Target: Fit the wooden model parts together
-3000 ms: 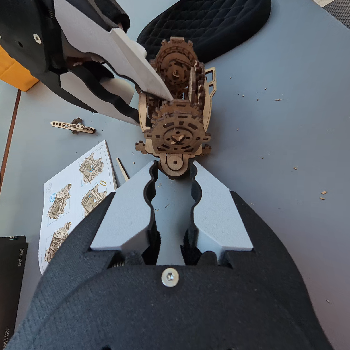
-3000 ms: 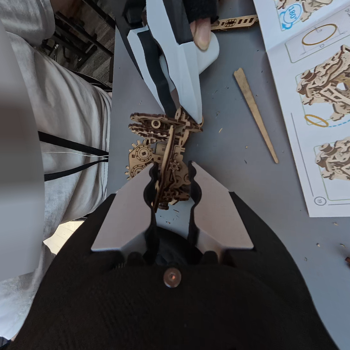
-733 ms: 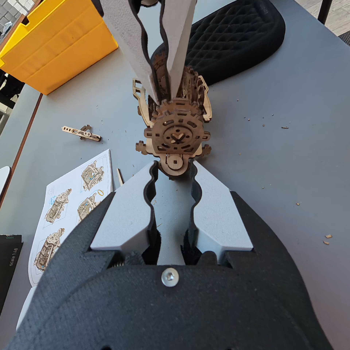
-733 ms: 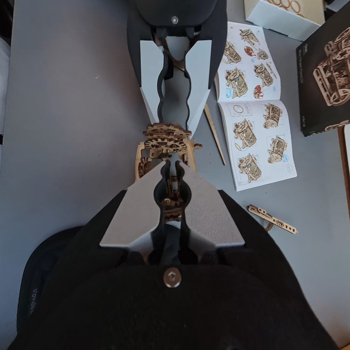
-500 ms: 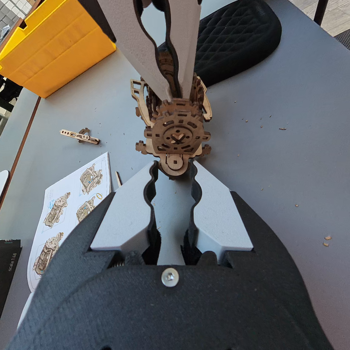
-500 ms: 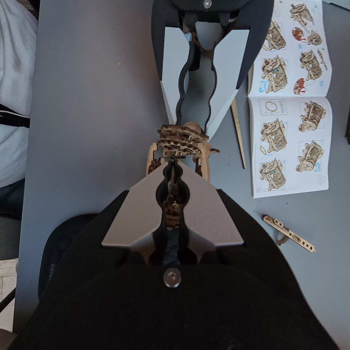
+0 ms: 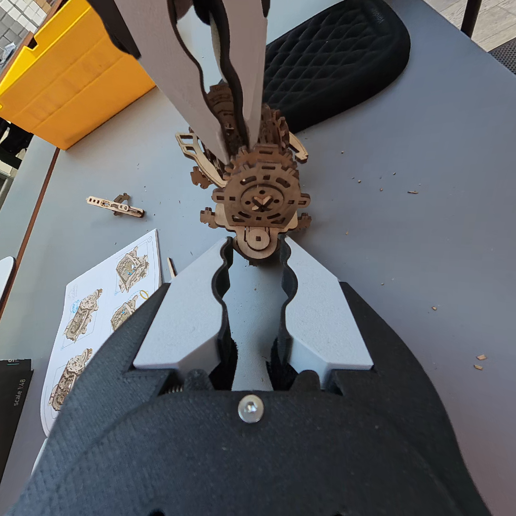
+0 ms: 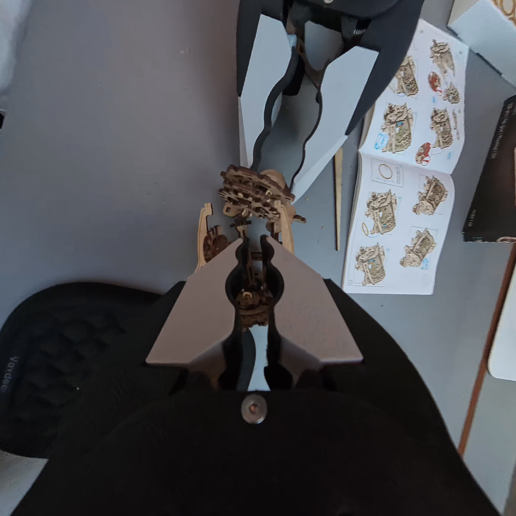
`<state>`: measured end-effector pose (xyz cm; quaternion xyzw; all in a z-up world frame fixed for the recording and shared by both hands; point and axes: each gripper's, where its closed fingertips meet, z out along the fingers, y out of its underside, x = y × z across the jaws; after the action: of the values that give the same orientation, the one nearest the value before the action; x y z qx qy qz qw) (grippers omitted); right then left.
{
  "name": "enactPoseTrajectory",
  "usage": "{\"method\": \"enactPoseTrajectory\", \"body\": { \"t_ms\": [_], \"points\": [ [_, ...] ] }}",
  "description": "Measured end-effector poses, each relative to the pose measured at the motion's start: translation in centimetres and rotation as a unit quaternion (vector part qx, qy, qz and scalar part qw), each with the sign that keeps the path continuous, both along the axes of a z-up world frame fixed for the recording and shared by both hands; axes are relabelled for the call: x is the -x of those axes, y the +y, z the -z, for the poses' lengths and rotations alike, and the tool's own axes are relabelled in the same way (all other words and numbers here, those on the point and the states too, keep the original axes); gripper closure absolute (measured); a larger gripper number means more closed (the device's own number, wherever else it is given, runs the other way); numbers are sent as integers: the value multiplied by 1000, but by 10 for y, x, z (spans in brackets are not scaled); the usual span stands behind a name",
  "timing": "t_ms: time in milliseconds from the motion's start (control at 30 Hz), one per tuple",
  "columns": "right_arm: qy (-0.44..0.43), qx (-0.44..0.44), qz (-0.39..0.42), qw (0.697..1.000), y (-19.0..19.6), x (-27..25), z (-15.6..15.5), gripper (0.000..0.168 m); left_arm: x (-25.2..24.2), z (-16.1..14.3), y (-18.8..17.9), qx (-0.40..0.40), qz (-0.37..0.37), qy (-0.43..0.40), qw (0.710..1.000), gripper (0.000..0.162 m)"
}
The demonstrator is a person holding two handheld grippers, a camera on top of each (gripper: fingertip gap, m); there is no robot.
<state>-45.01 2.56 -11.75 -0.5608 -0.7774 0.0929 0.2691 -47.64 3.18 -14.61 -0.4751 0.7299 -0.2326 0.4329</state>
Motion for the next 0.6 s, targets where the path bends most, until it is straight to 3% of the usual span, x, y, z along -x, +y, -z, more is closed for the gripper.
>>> {"method": "enactPoseTrajectory", "body": {
  "t_ms": [67,200,267,400,600],
  "points": [
    [51,-15,-3,999,2,-4,-17,152,0,0,0,1,-1,1,1000,130],
    [158,48,72,984,13,-40,-35,124,-1,0,0,-1,-1,-1,1000,130],
    [184,50,85,978,11,-58,-27,104,-1,0,-1,-6,1,0,1000,130],
    [172,48,119,977,4,-67,7,84,-2,0,-2,-8,3,0,1000,130],
    [183,57,134,972,8,-50,14,86,-2,1,-2,-14,1,0,1000,130]
  ]
}}
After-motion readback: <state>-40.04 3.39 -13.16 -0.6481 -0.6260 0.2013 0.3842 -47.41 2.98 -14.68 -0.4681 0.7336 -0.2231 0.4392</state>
